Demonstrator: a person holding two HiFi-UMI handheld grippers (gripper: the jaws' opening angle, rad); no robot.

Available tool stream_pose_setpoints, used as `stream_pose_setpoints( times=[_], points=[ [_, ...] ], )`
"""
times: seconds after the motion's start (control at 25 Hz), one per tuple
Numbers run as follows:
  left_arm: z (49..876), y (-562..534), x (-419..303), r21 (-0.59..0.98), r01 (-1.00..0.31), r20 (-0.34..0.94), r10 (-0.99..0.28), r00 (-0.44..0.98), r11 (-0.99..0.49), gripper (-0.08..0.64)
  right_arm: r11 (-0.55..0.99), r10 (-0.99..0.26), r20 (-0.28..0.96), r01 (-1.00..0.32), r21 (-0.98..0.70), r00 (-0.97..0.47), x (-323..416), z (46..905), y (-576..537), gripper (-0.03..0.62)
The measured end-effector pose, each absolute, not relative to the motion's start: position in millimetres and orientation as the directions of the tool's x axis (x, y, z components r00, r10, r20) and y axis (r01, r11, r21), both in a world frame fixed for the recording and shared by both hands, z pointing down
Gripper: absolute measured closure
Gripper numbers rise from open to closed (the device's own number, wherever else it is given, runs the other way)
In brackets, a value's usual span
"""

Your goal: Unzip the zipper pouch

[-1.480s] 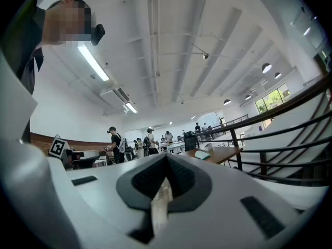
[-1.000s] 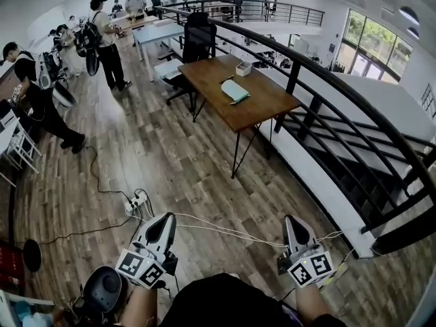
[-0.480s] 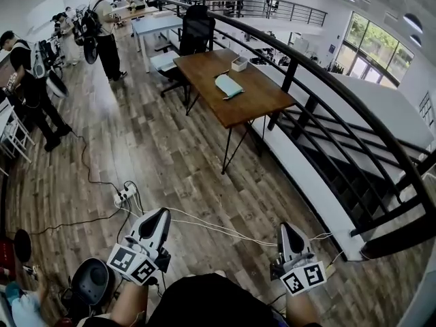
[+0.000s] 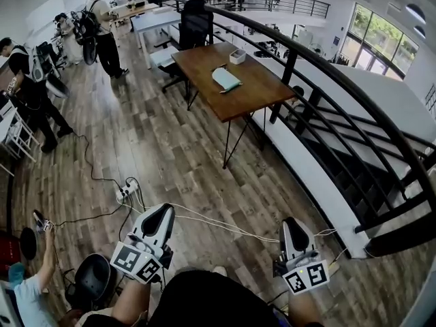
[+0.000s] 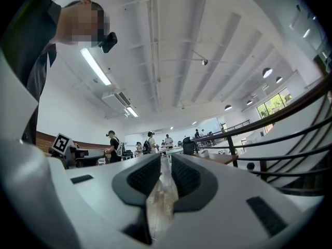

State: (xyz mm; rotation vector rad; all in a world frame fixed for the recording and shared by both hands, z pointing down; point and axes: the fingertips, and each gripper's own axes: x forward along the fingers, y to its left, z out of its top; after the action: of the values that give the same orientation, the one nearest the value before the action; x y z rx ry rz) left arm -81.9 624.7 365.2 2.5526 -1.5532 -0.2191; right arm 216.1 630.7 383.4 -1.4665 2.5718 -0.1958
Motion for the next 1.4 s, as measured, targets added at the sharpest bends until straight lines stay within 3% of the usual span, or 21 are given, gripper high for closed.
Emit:
stream_pose_setpoints(
  times=[0.08,0.12,0.16,0.36,0.56,1.4],
  points=[
    [365,625,-80,0.192,-0.879,-0.046,-0.899,0.435,-0.436,0.497,0.511,-0.859,-0.088,-0.836,-0.199,-0.504,218,384,630,0.481],
    [366,624,-78,0.193,-0.882,-0.042,-0.901,0.431,-0.430,0.410,0.513,-0.858,-0.090,-0.836,-0.198,-0.505,219,384,628,0.455],
    [367,624,-77,0.192,-0.884,-0.037,-0.903,0.427,-0.426,0.380,0.514,-0.857,-0.091,-0.835,-0.196,-0.506,220,384,627,0.432],
    [373,622,-74,0.169,-0.899,-0.010,-0.912,0.409,-0.405,0.291,0.521,-0.853,-0.080,-0.832,-0.188,-0.516,219,387,620,0.350],
    [379,611,-82,0.182,-0.905,-0.003,-0.920,0.391,-0.385,0.281,0.521,-0.852,-0.068,-0.830,-0.200,-0.519,210,391,601,0.323],
    [370,437,-161,0.216,-0.876,-0.069,-0.902,0.426,-0.430,0.278,0.481,-0.876,-0.062,-0.869,-0.116,-0.477,143,366,451,0.328]
  ],
)
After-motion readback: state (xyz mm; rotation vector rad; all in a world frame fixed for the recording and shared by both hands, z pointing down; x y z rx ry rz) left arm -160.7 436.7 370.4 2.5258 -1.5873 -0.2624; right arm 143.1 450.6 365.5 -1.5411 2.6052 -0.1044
